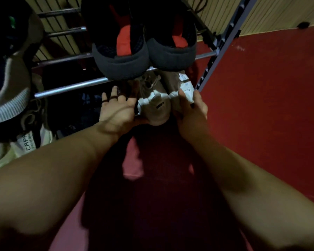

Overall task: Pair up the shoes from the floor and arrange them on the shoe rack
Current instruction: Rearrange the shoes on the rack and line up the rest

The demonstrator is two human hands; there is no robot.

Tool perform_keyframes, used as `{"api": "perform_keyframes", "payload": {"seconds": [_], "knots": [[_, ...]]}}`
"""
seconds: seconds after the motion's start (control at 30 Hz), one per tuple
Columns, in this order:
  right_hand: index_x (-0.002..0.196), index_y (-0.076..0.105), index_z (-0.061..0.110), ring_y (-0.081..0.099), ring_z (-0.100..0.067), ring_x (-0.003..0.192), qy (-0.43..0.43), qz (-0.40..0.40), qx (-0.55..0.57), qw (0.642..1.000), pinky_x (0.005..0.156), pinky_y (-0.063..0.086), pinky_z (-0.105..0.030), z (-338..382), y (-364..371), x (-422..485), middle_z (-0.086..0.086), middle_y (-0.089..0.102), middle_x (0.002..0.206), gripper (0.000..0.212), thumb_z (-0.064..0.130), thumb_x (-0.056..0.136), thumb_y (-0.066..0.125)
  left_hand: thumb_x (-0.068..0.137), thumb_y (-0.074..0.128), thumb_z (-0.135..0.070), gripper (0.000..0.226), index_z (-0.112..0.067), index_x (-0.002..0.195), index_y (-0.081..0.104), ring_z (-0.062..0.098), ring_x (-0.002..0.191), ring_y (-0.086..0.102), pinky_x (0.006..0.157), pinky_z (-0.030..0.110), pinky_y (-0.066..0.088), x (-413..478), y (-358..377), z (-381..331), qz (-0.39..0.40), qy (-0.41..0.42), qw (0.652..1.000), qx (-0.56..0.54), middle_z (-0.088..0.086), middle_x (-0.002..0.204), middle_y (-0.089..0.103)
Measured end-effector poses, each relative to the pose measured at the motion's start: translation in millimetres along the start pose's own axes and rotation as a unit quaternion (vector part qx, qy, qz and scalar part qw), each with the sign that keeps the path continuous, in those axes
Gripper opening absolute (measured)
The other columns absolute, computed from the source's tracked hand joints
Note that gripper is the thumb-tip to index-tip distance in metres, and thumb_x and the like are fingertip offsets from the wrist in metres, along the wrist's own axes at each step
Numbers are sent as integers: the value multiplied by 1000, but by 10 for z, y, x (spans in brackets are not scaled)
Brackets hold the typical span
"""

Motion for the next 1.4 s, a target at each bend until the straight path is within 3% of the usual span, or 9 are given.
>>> {"api": "perform_keyframes", "payload": {"seconds": [0.1,0.23,0.43,0.63,0.77,1.0,1.13,1.23,1.4], "knots": [[140,39,30,31,-35,126,-7,-34,-37,999,98,38,-44,108,-103,45,-1,30,149,49,26,93,49,62,61,-75,118,-19,151,7,32,145,-7,113,60,2,30,44,-16,30,14,999,-9,22,155,13],[134,43,38,29,-33,126,-8,-8,-112,994,98,30,-40,118,-62,129,6,26,149,42,24,94,45,63,73,-62,111,-13,146,18,34,143,6,113,61,3,-47,22,8,76,68,995,18,23,145,27],[138,40,30,17,-38,137,-15,-7,-135,991,106,19,-50,157,-1,144,-5,20,153,49,25,90,47,62,63,-75,123,-17,151,1,32,145,-4,116,45,-8,-191,-51,126,66,131,978,151,18,153,15],[132,42,24,47,-44,119,-307,54,-198,929,102,24,-51,609,217,-58,-13,51,136,77,42,61,64,59,64,-76,121,-17,150,11,40,143,0,114,55,7,-186,-20,269,52,42,993,98,17,157,-8],[120,63,14,57,-48,102,-307,99,-197,926,85,42,-56,758,256,31,-16,61,122,80,36,47,88,59,69,-71,121,-15,150,13,39,144,-3,113,58,5,-137,-4,233,41,16,997,66,14,158,-9],[105,70,22,64,-38,90,-297,43,-243,922,77,48,-50,813,273,-65,-5,68,99,66,51,47,84,53,76,-67,135,-10,150,1,35,144,-8,114,55,-1,-46,22,211,42,-14,999,22,13,158,-9],[128,57,24,48,-48,114,-286,92,-243,922,93,37,-52,870,229,167,-16,57,125,61,36,71,76,51,77,-67,143,-11,150,-10,33,145,-6,116,48,0,-48,47,309,86,15,995,44,14,158,-12],[139,44,24,33,-37,132,-271,123,-219,929,102,28,-34,867,215,382,-9,43,142,59,31,85,65,53,74,-70,142,-11,149,-11,33,145,-6,116,48,0,-58,57,313,85,14,995,57,14,158,-12],[126,57,17,47,-52,114,-266,103,-212,935,91,42,-54,764,345,221,-18,55,126,54,30,75,69,56,69,-74,138,-11,149,-12,34,145,-7,116,51,-2,-50,75,266,80,-14,994,71,13,157,-13]]}}
Point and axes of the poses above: each hand's wrist, its own x-axis towards the middle knuckle, its own y-axis out of the palm, z = x × y, the point moved 9 cm from there along x, towards the middle knuckle
